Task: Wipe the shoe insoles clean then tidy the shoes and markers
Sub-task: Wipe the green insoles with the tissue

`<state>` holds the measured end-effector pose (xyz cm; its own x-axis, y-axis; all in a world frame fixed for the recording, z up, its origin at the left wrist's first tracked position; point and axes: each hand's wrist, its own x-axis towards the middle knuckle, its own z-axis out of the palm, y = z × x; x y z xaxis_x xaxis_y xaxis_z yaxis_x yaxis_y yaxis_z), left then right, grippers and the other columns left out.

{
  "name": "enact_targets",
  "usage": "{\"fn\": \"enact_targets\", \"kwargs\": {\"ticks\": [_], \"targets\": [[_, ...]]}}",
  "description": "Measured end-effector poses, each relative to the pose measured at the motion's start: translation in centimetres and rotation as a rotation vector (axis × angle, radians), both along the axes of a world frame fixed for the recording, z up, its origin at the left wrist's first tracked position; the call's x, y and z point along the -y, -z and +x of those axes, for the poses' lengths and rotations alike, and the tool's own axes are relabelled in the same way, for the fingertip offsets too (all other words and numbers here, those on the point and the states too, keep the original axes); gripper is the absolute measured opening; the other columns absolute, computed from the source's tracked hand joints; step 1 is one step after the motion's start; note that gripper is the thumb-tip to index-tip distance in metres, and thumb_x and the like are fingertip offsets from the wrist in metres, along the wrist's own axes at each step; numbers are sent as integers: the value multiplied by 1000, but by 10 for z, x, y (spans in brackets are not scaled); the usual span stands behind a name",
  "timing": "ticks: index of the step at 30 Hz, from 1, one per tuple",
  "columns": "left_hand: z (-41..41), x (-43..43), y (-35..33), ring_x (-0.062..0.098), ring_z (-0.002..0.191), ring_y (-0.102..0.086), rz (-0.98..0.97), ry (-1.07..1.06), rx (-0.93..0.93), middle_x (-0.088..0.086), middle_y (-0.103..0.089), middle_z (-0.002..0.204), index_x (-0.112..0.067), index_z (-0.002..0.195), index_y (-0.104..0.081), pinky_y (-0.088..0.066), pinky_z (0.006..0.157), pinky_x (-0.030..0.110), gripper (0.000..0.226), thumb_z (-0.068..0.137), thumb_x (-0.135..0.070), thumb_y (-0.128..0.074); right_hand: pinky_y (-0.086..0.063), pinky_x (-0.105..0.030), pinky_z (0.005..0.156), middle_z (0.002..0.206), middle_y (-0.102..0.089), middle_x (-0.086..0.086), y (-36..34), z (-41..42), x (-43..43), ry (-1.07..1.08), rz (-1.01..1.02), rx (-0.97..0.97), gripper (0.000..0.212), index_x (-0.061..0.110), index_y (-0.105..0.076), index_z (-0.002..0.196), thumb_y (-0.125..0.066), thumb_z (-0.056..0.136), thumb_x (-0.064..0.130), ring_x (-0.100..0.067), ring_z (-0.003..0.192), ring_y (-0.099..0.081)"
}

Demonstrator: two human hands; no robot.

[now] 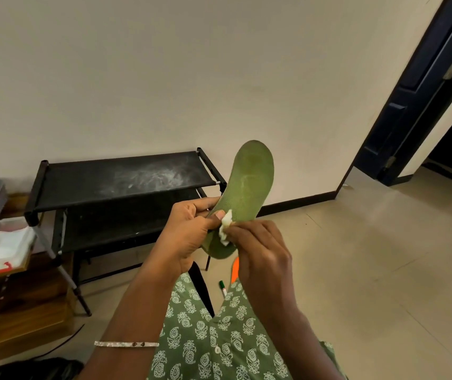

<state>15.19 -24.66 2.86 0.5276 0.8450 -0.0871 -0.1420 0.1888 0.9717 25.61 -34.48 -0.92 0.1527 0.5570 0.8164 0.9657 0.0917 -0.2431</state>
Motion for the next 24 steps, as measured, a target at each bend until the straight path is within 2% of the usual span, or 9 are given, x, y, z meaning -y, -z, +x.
{"fn": "enact_targets", "kwargs": {"ticks": [3,6,8,10,13,17,20,22,24], "targets": [[2,3,-3,13,83,-75,-5,8,18,4,-78,93,-19,103,-74,-60,76,28,27,92,3,-63,-50,-24,81,98,-72,-6,-8,19,-8,89,31,-56,14,5,-76,97,-64,90,3,-21,92,-61],[2,4,-4,14,85,-74,-10,-6,30,3,-78,92,-22,97,-74,-59,79,31,27,92,2,-63,-48,-22,80,97,-72,-4,-9,19,-10,122,38,-103,15,6,-76,96,-68,86,-2,-21,91,-60],[1,3,-3,17,87,-74,-21,-25,27,2,-78,93,-23,98,-74,-58,80,36,26,91,1,-64,-50,-21,79,97,-72,-4,-7,1,-5,77,27,-73,17,7,-75,96,-59,91,7,-19,91,-60],[0,1,-2,17,88,-74,-43,-39,39,3,-78,96,-20,106,-73,-58,77,35,26,92,0,-62,-52,-21,78,95,-73,-4,-4,-20,3,-4,2,-20,31,7,-76,93,-48,94,20,-17,90,-62],[-1,0,-2,17,90,-75,-63,-39,51,4,-78,98,-17,109,-72,-58,75,33,26,93,1,-61,-56,-24,77,93,-74,-4,-2,-26,7,-57,-2,26,40,6,-76,93,-42,99,27,-16,88,-63],[-2,2,-3,14,84,-74,-30,-6,23,1,-78,93,-24,99,-73,-58,80,35,26,93,0,-62,-52,-24,77,96,-72,-6,-5,6,-6,41,14,-11,20,6,-75,96,-57,92,11,-19,90,-60],[-1,4,-5,11,81,-75,-32,2,39,1,-78,91,-23,99,-74,-59,74,29,27,93,1,-62,-48,-23,78,95,-72,-6,-12,24,-15,125,31,-78,13,4,-75,95,-69,86,-2,-21,89,-59],[-1,4,-6,12,83,-74,-36,-7,33,1,-78,92,-24,98,-74,-59,77,32,27,93,0,-62,-44,-18,80,94,-72,-7,-15,21,-16,141,32,-78,13,3,-75,94,-68,86,-3,-21,89,-60],[-1,3,-6,14,83,-74,-46,-21,27,2,-78,93,-25,95,-75,-57,79,36,27,93,-1,-62,-47,-19,78,95,-72,-7,-12,3,-9,97,16,-49,16,5,-75,94,-60,90,6,-20,89,-60]]}}
